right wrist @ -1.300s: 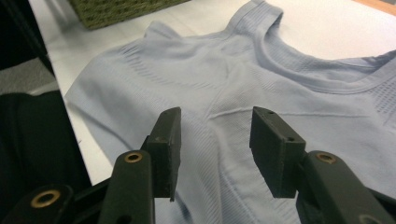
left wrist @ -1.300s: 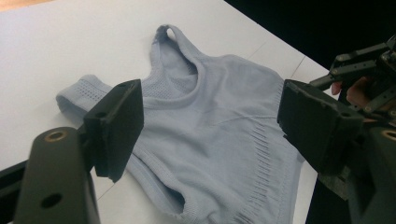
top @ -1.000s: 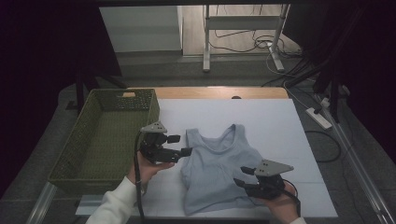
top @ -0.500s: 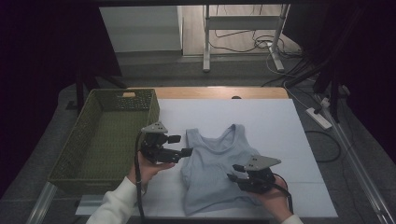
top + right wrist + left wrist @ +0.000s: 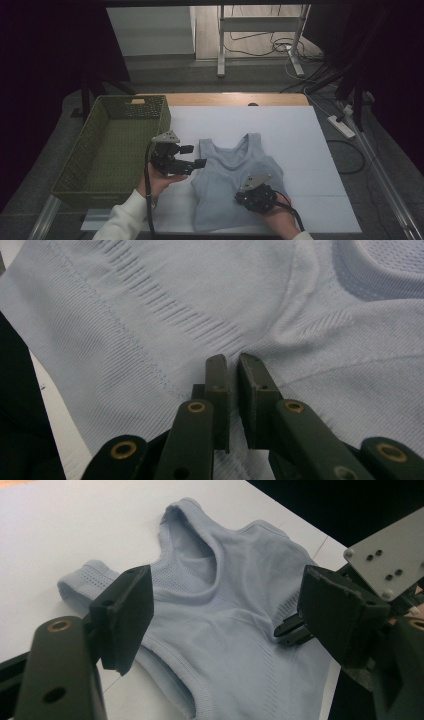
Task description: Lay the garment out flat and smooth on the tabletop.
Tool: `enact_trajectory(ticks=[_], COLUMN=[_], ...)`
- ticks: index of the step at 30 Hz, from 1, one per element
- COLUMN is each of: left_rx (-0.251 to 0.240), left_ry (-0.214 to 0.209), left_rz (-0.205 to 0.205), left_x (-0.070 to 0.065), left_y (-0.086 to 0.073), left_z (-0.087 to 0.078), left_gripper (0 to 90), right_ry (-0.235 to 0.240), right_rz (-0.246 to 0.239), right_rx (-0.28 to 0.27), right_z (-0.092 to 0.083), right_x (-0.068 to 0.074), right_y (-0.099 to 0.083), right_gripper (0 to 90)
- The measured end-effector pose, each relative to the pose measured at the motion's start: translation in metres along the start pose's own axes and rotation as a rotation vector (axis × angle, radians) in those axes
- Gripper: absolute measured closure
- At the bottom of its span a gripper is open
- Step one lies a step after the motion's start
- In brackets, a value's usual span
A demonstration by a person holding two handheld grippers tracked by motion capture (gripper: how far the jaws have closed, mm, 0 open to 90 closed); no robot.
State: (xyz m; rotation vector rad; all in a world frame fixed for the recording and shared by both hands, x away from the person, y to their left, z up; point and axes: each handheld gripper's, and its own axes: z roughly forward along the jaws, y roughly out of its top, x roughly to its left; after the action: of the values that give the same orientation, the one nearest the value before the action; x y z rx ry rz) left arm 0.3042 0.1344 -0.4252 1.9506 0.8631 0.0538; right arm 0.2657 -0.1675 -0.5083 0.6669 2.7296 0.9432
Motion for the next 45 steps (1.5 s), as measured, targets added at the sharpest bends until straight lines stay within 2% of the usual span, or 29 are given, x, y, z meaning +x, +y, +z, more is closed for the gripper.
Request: enact_trajectory(ticks=[4,7,16,18,20,22,25,31,37,45], left_rx=[0.003,0.003,0.004,0.002,0.001,0.001,0.002,0.003,0.002,0.004], left_ry=[0.000,0.000,-0.001,0.000,-0.001,0.001,0.002,0.004,0.006,0.006], left_rz=[-0.001,0.003,0.004,0.004,0.003,0.002,0.003,0.004,0.003,0.003], left_x=[-0.001,-0.001,-0.002,-0.002,-0.002,-0.001,-0.001,0.000,0.000,-0.001], left_y=[0.000,0.000,0.000,0.000,0.000,0.000,-0.001,-0.001,-0.001,-0.001], left_z=[0.001,0.001,0.001,0.001,0.001,0.001,0.001,0.002,0.002,0.002], left_gripper=[23.4,23.4,23.4,23.1,23.1,23.1,23.1,23.1,23.1,23.1], right_ry=[-0.024,-0.036,-0.015,-0.005,0.010,-0.003,-0.058,-0.139,-0.202,-0.264], right_rz=[0.007,-0.005,0.016,0.015,0.015,0.017,0.026,0.097,0.196,0.285], right_rx=[-0.010,-0.005,-0.017,-0.026,-0.061,-0.112,-0.173,-0.217,-0.239,-0.218], right_z=[0.001,0.003,0.002,0.000,-0.005,-0.014,-0.029,-0.049,-0.064,-0.070], right_x=[-0.003,-0.005,-0.003,-0.005,-0.005,-0.005,-0.009,-0.032,-0.057,-0.083], right_y=[-0.002,-0.004,-0.006,-0.007,-0.006,-0.004,-0.003,-0.014,-0.029,-0.046], right_gripper=[83.1,83.1,81.5,77.3,68.7,62.4,57.1,50.1,49.0,47.6])
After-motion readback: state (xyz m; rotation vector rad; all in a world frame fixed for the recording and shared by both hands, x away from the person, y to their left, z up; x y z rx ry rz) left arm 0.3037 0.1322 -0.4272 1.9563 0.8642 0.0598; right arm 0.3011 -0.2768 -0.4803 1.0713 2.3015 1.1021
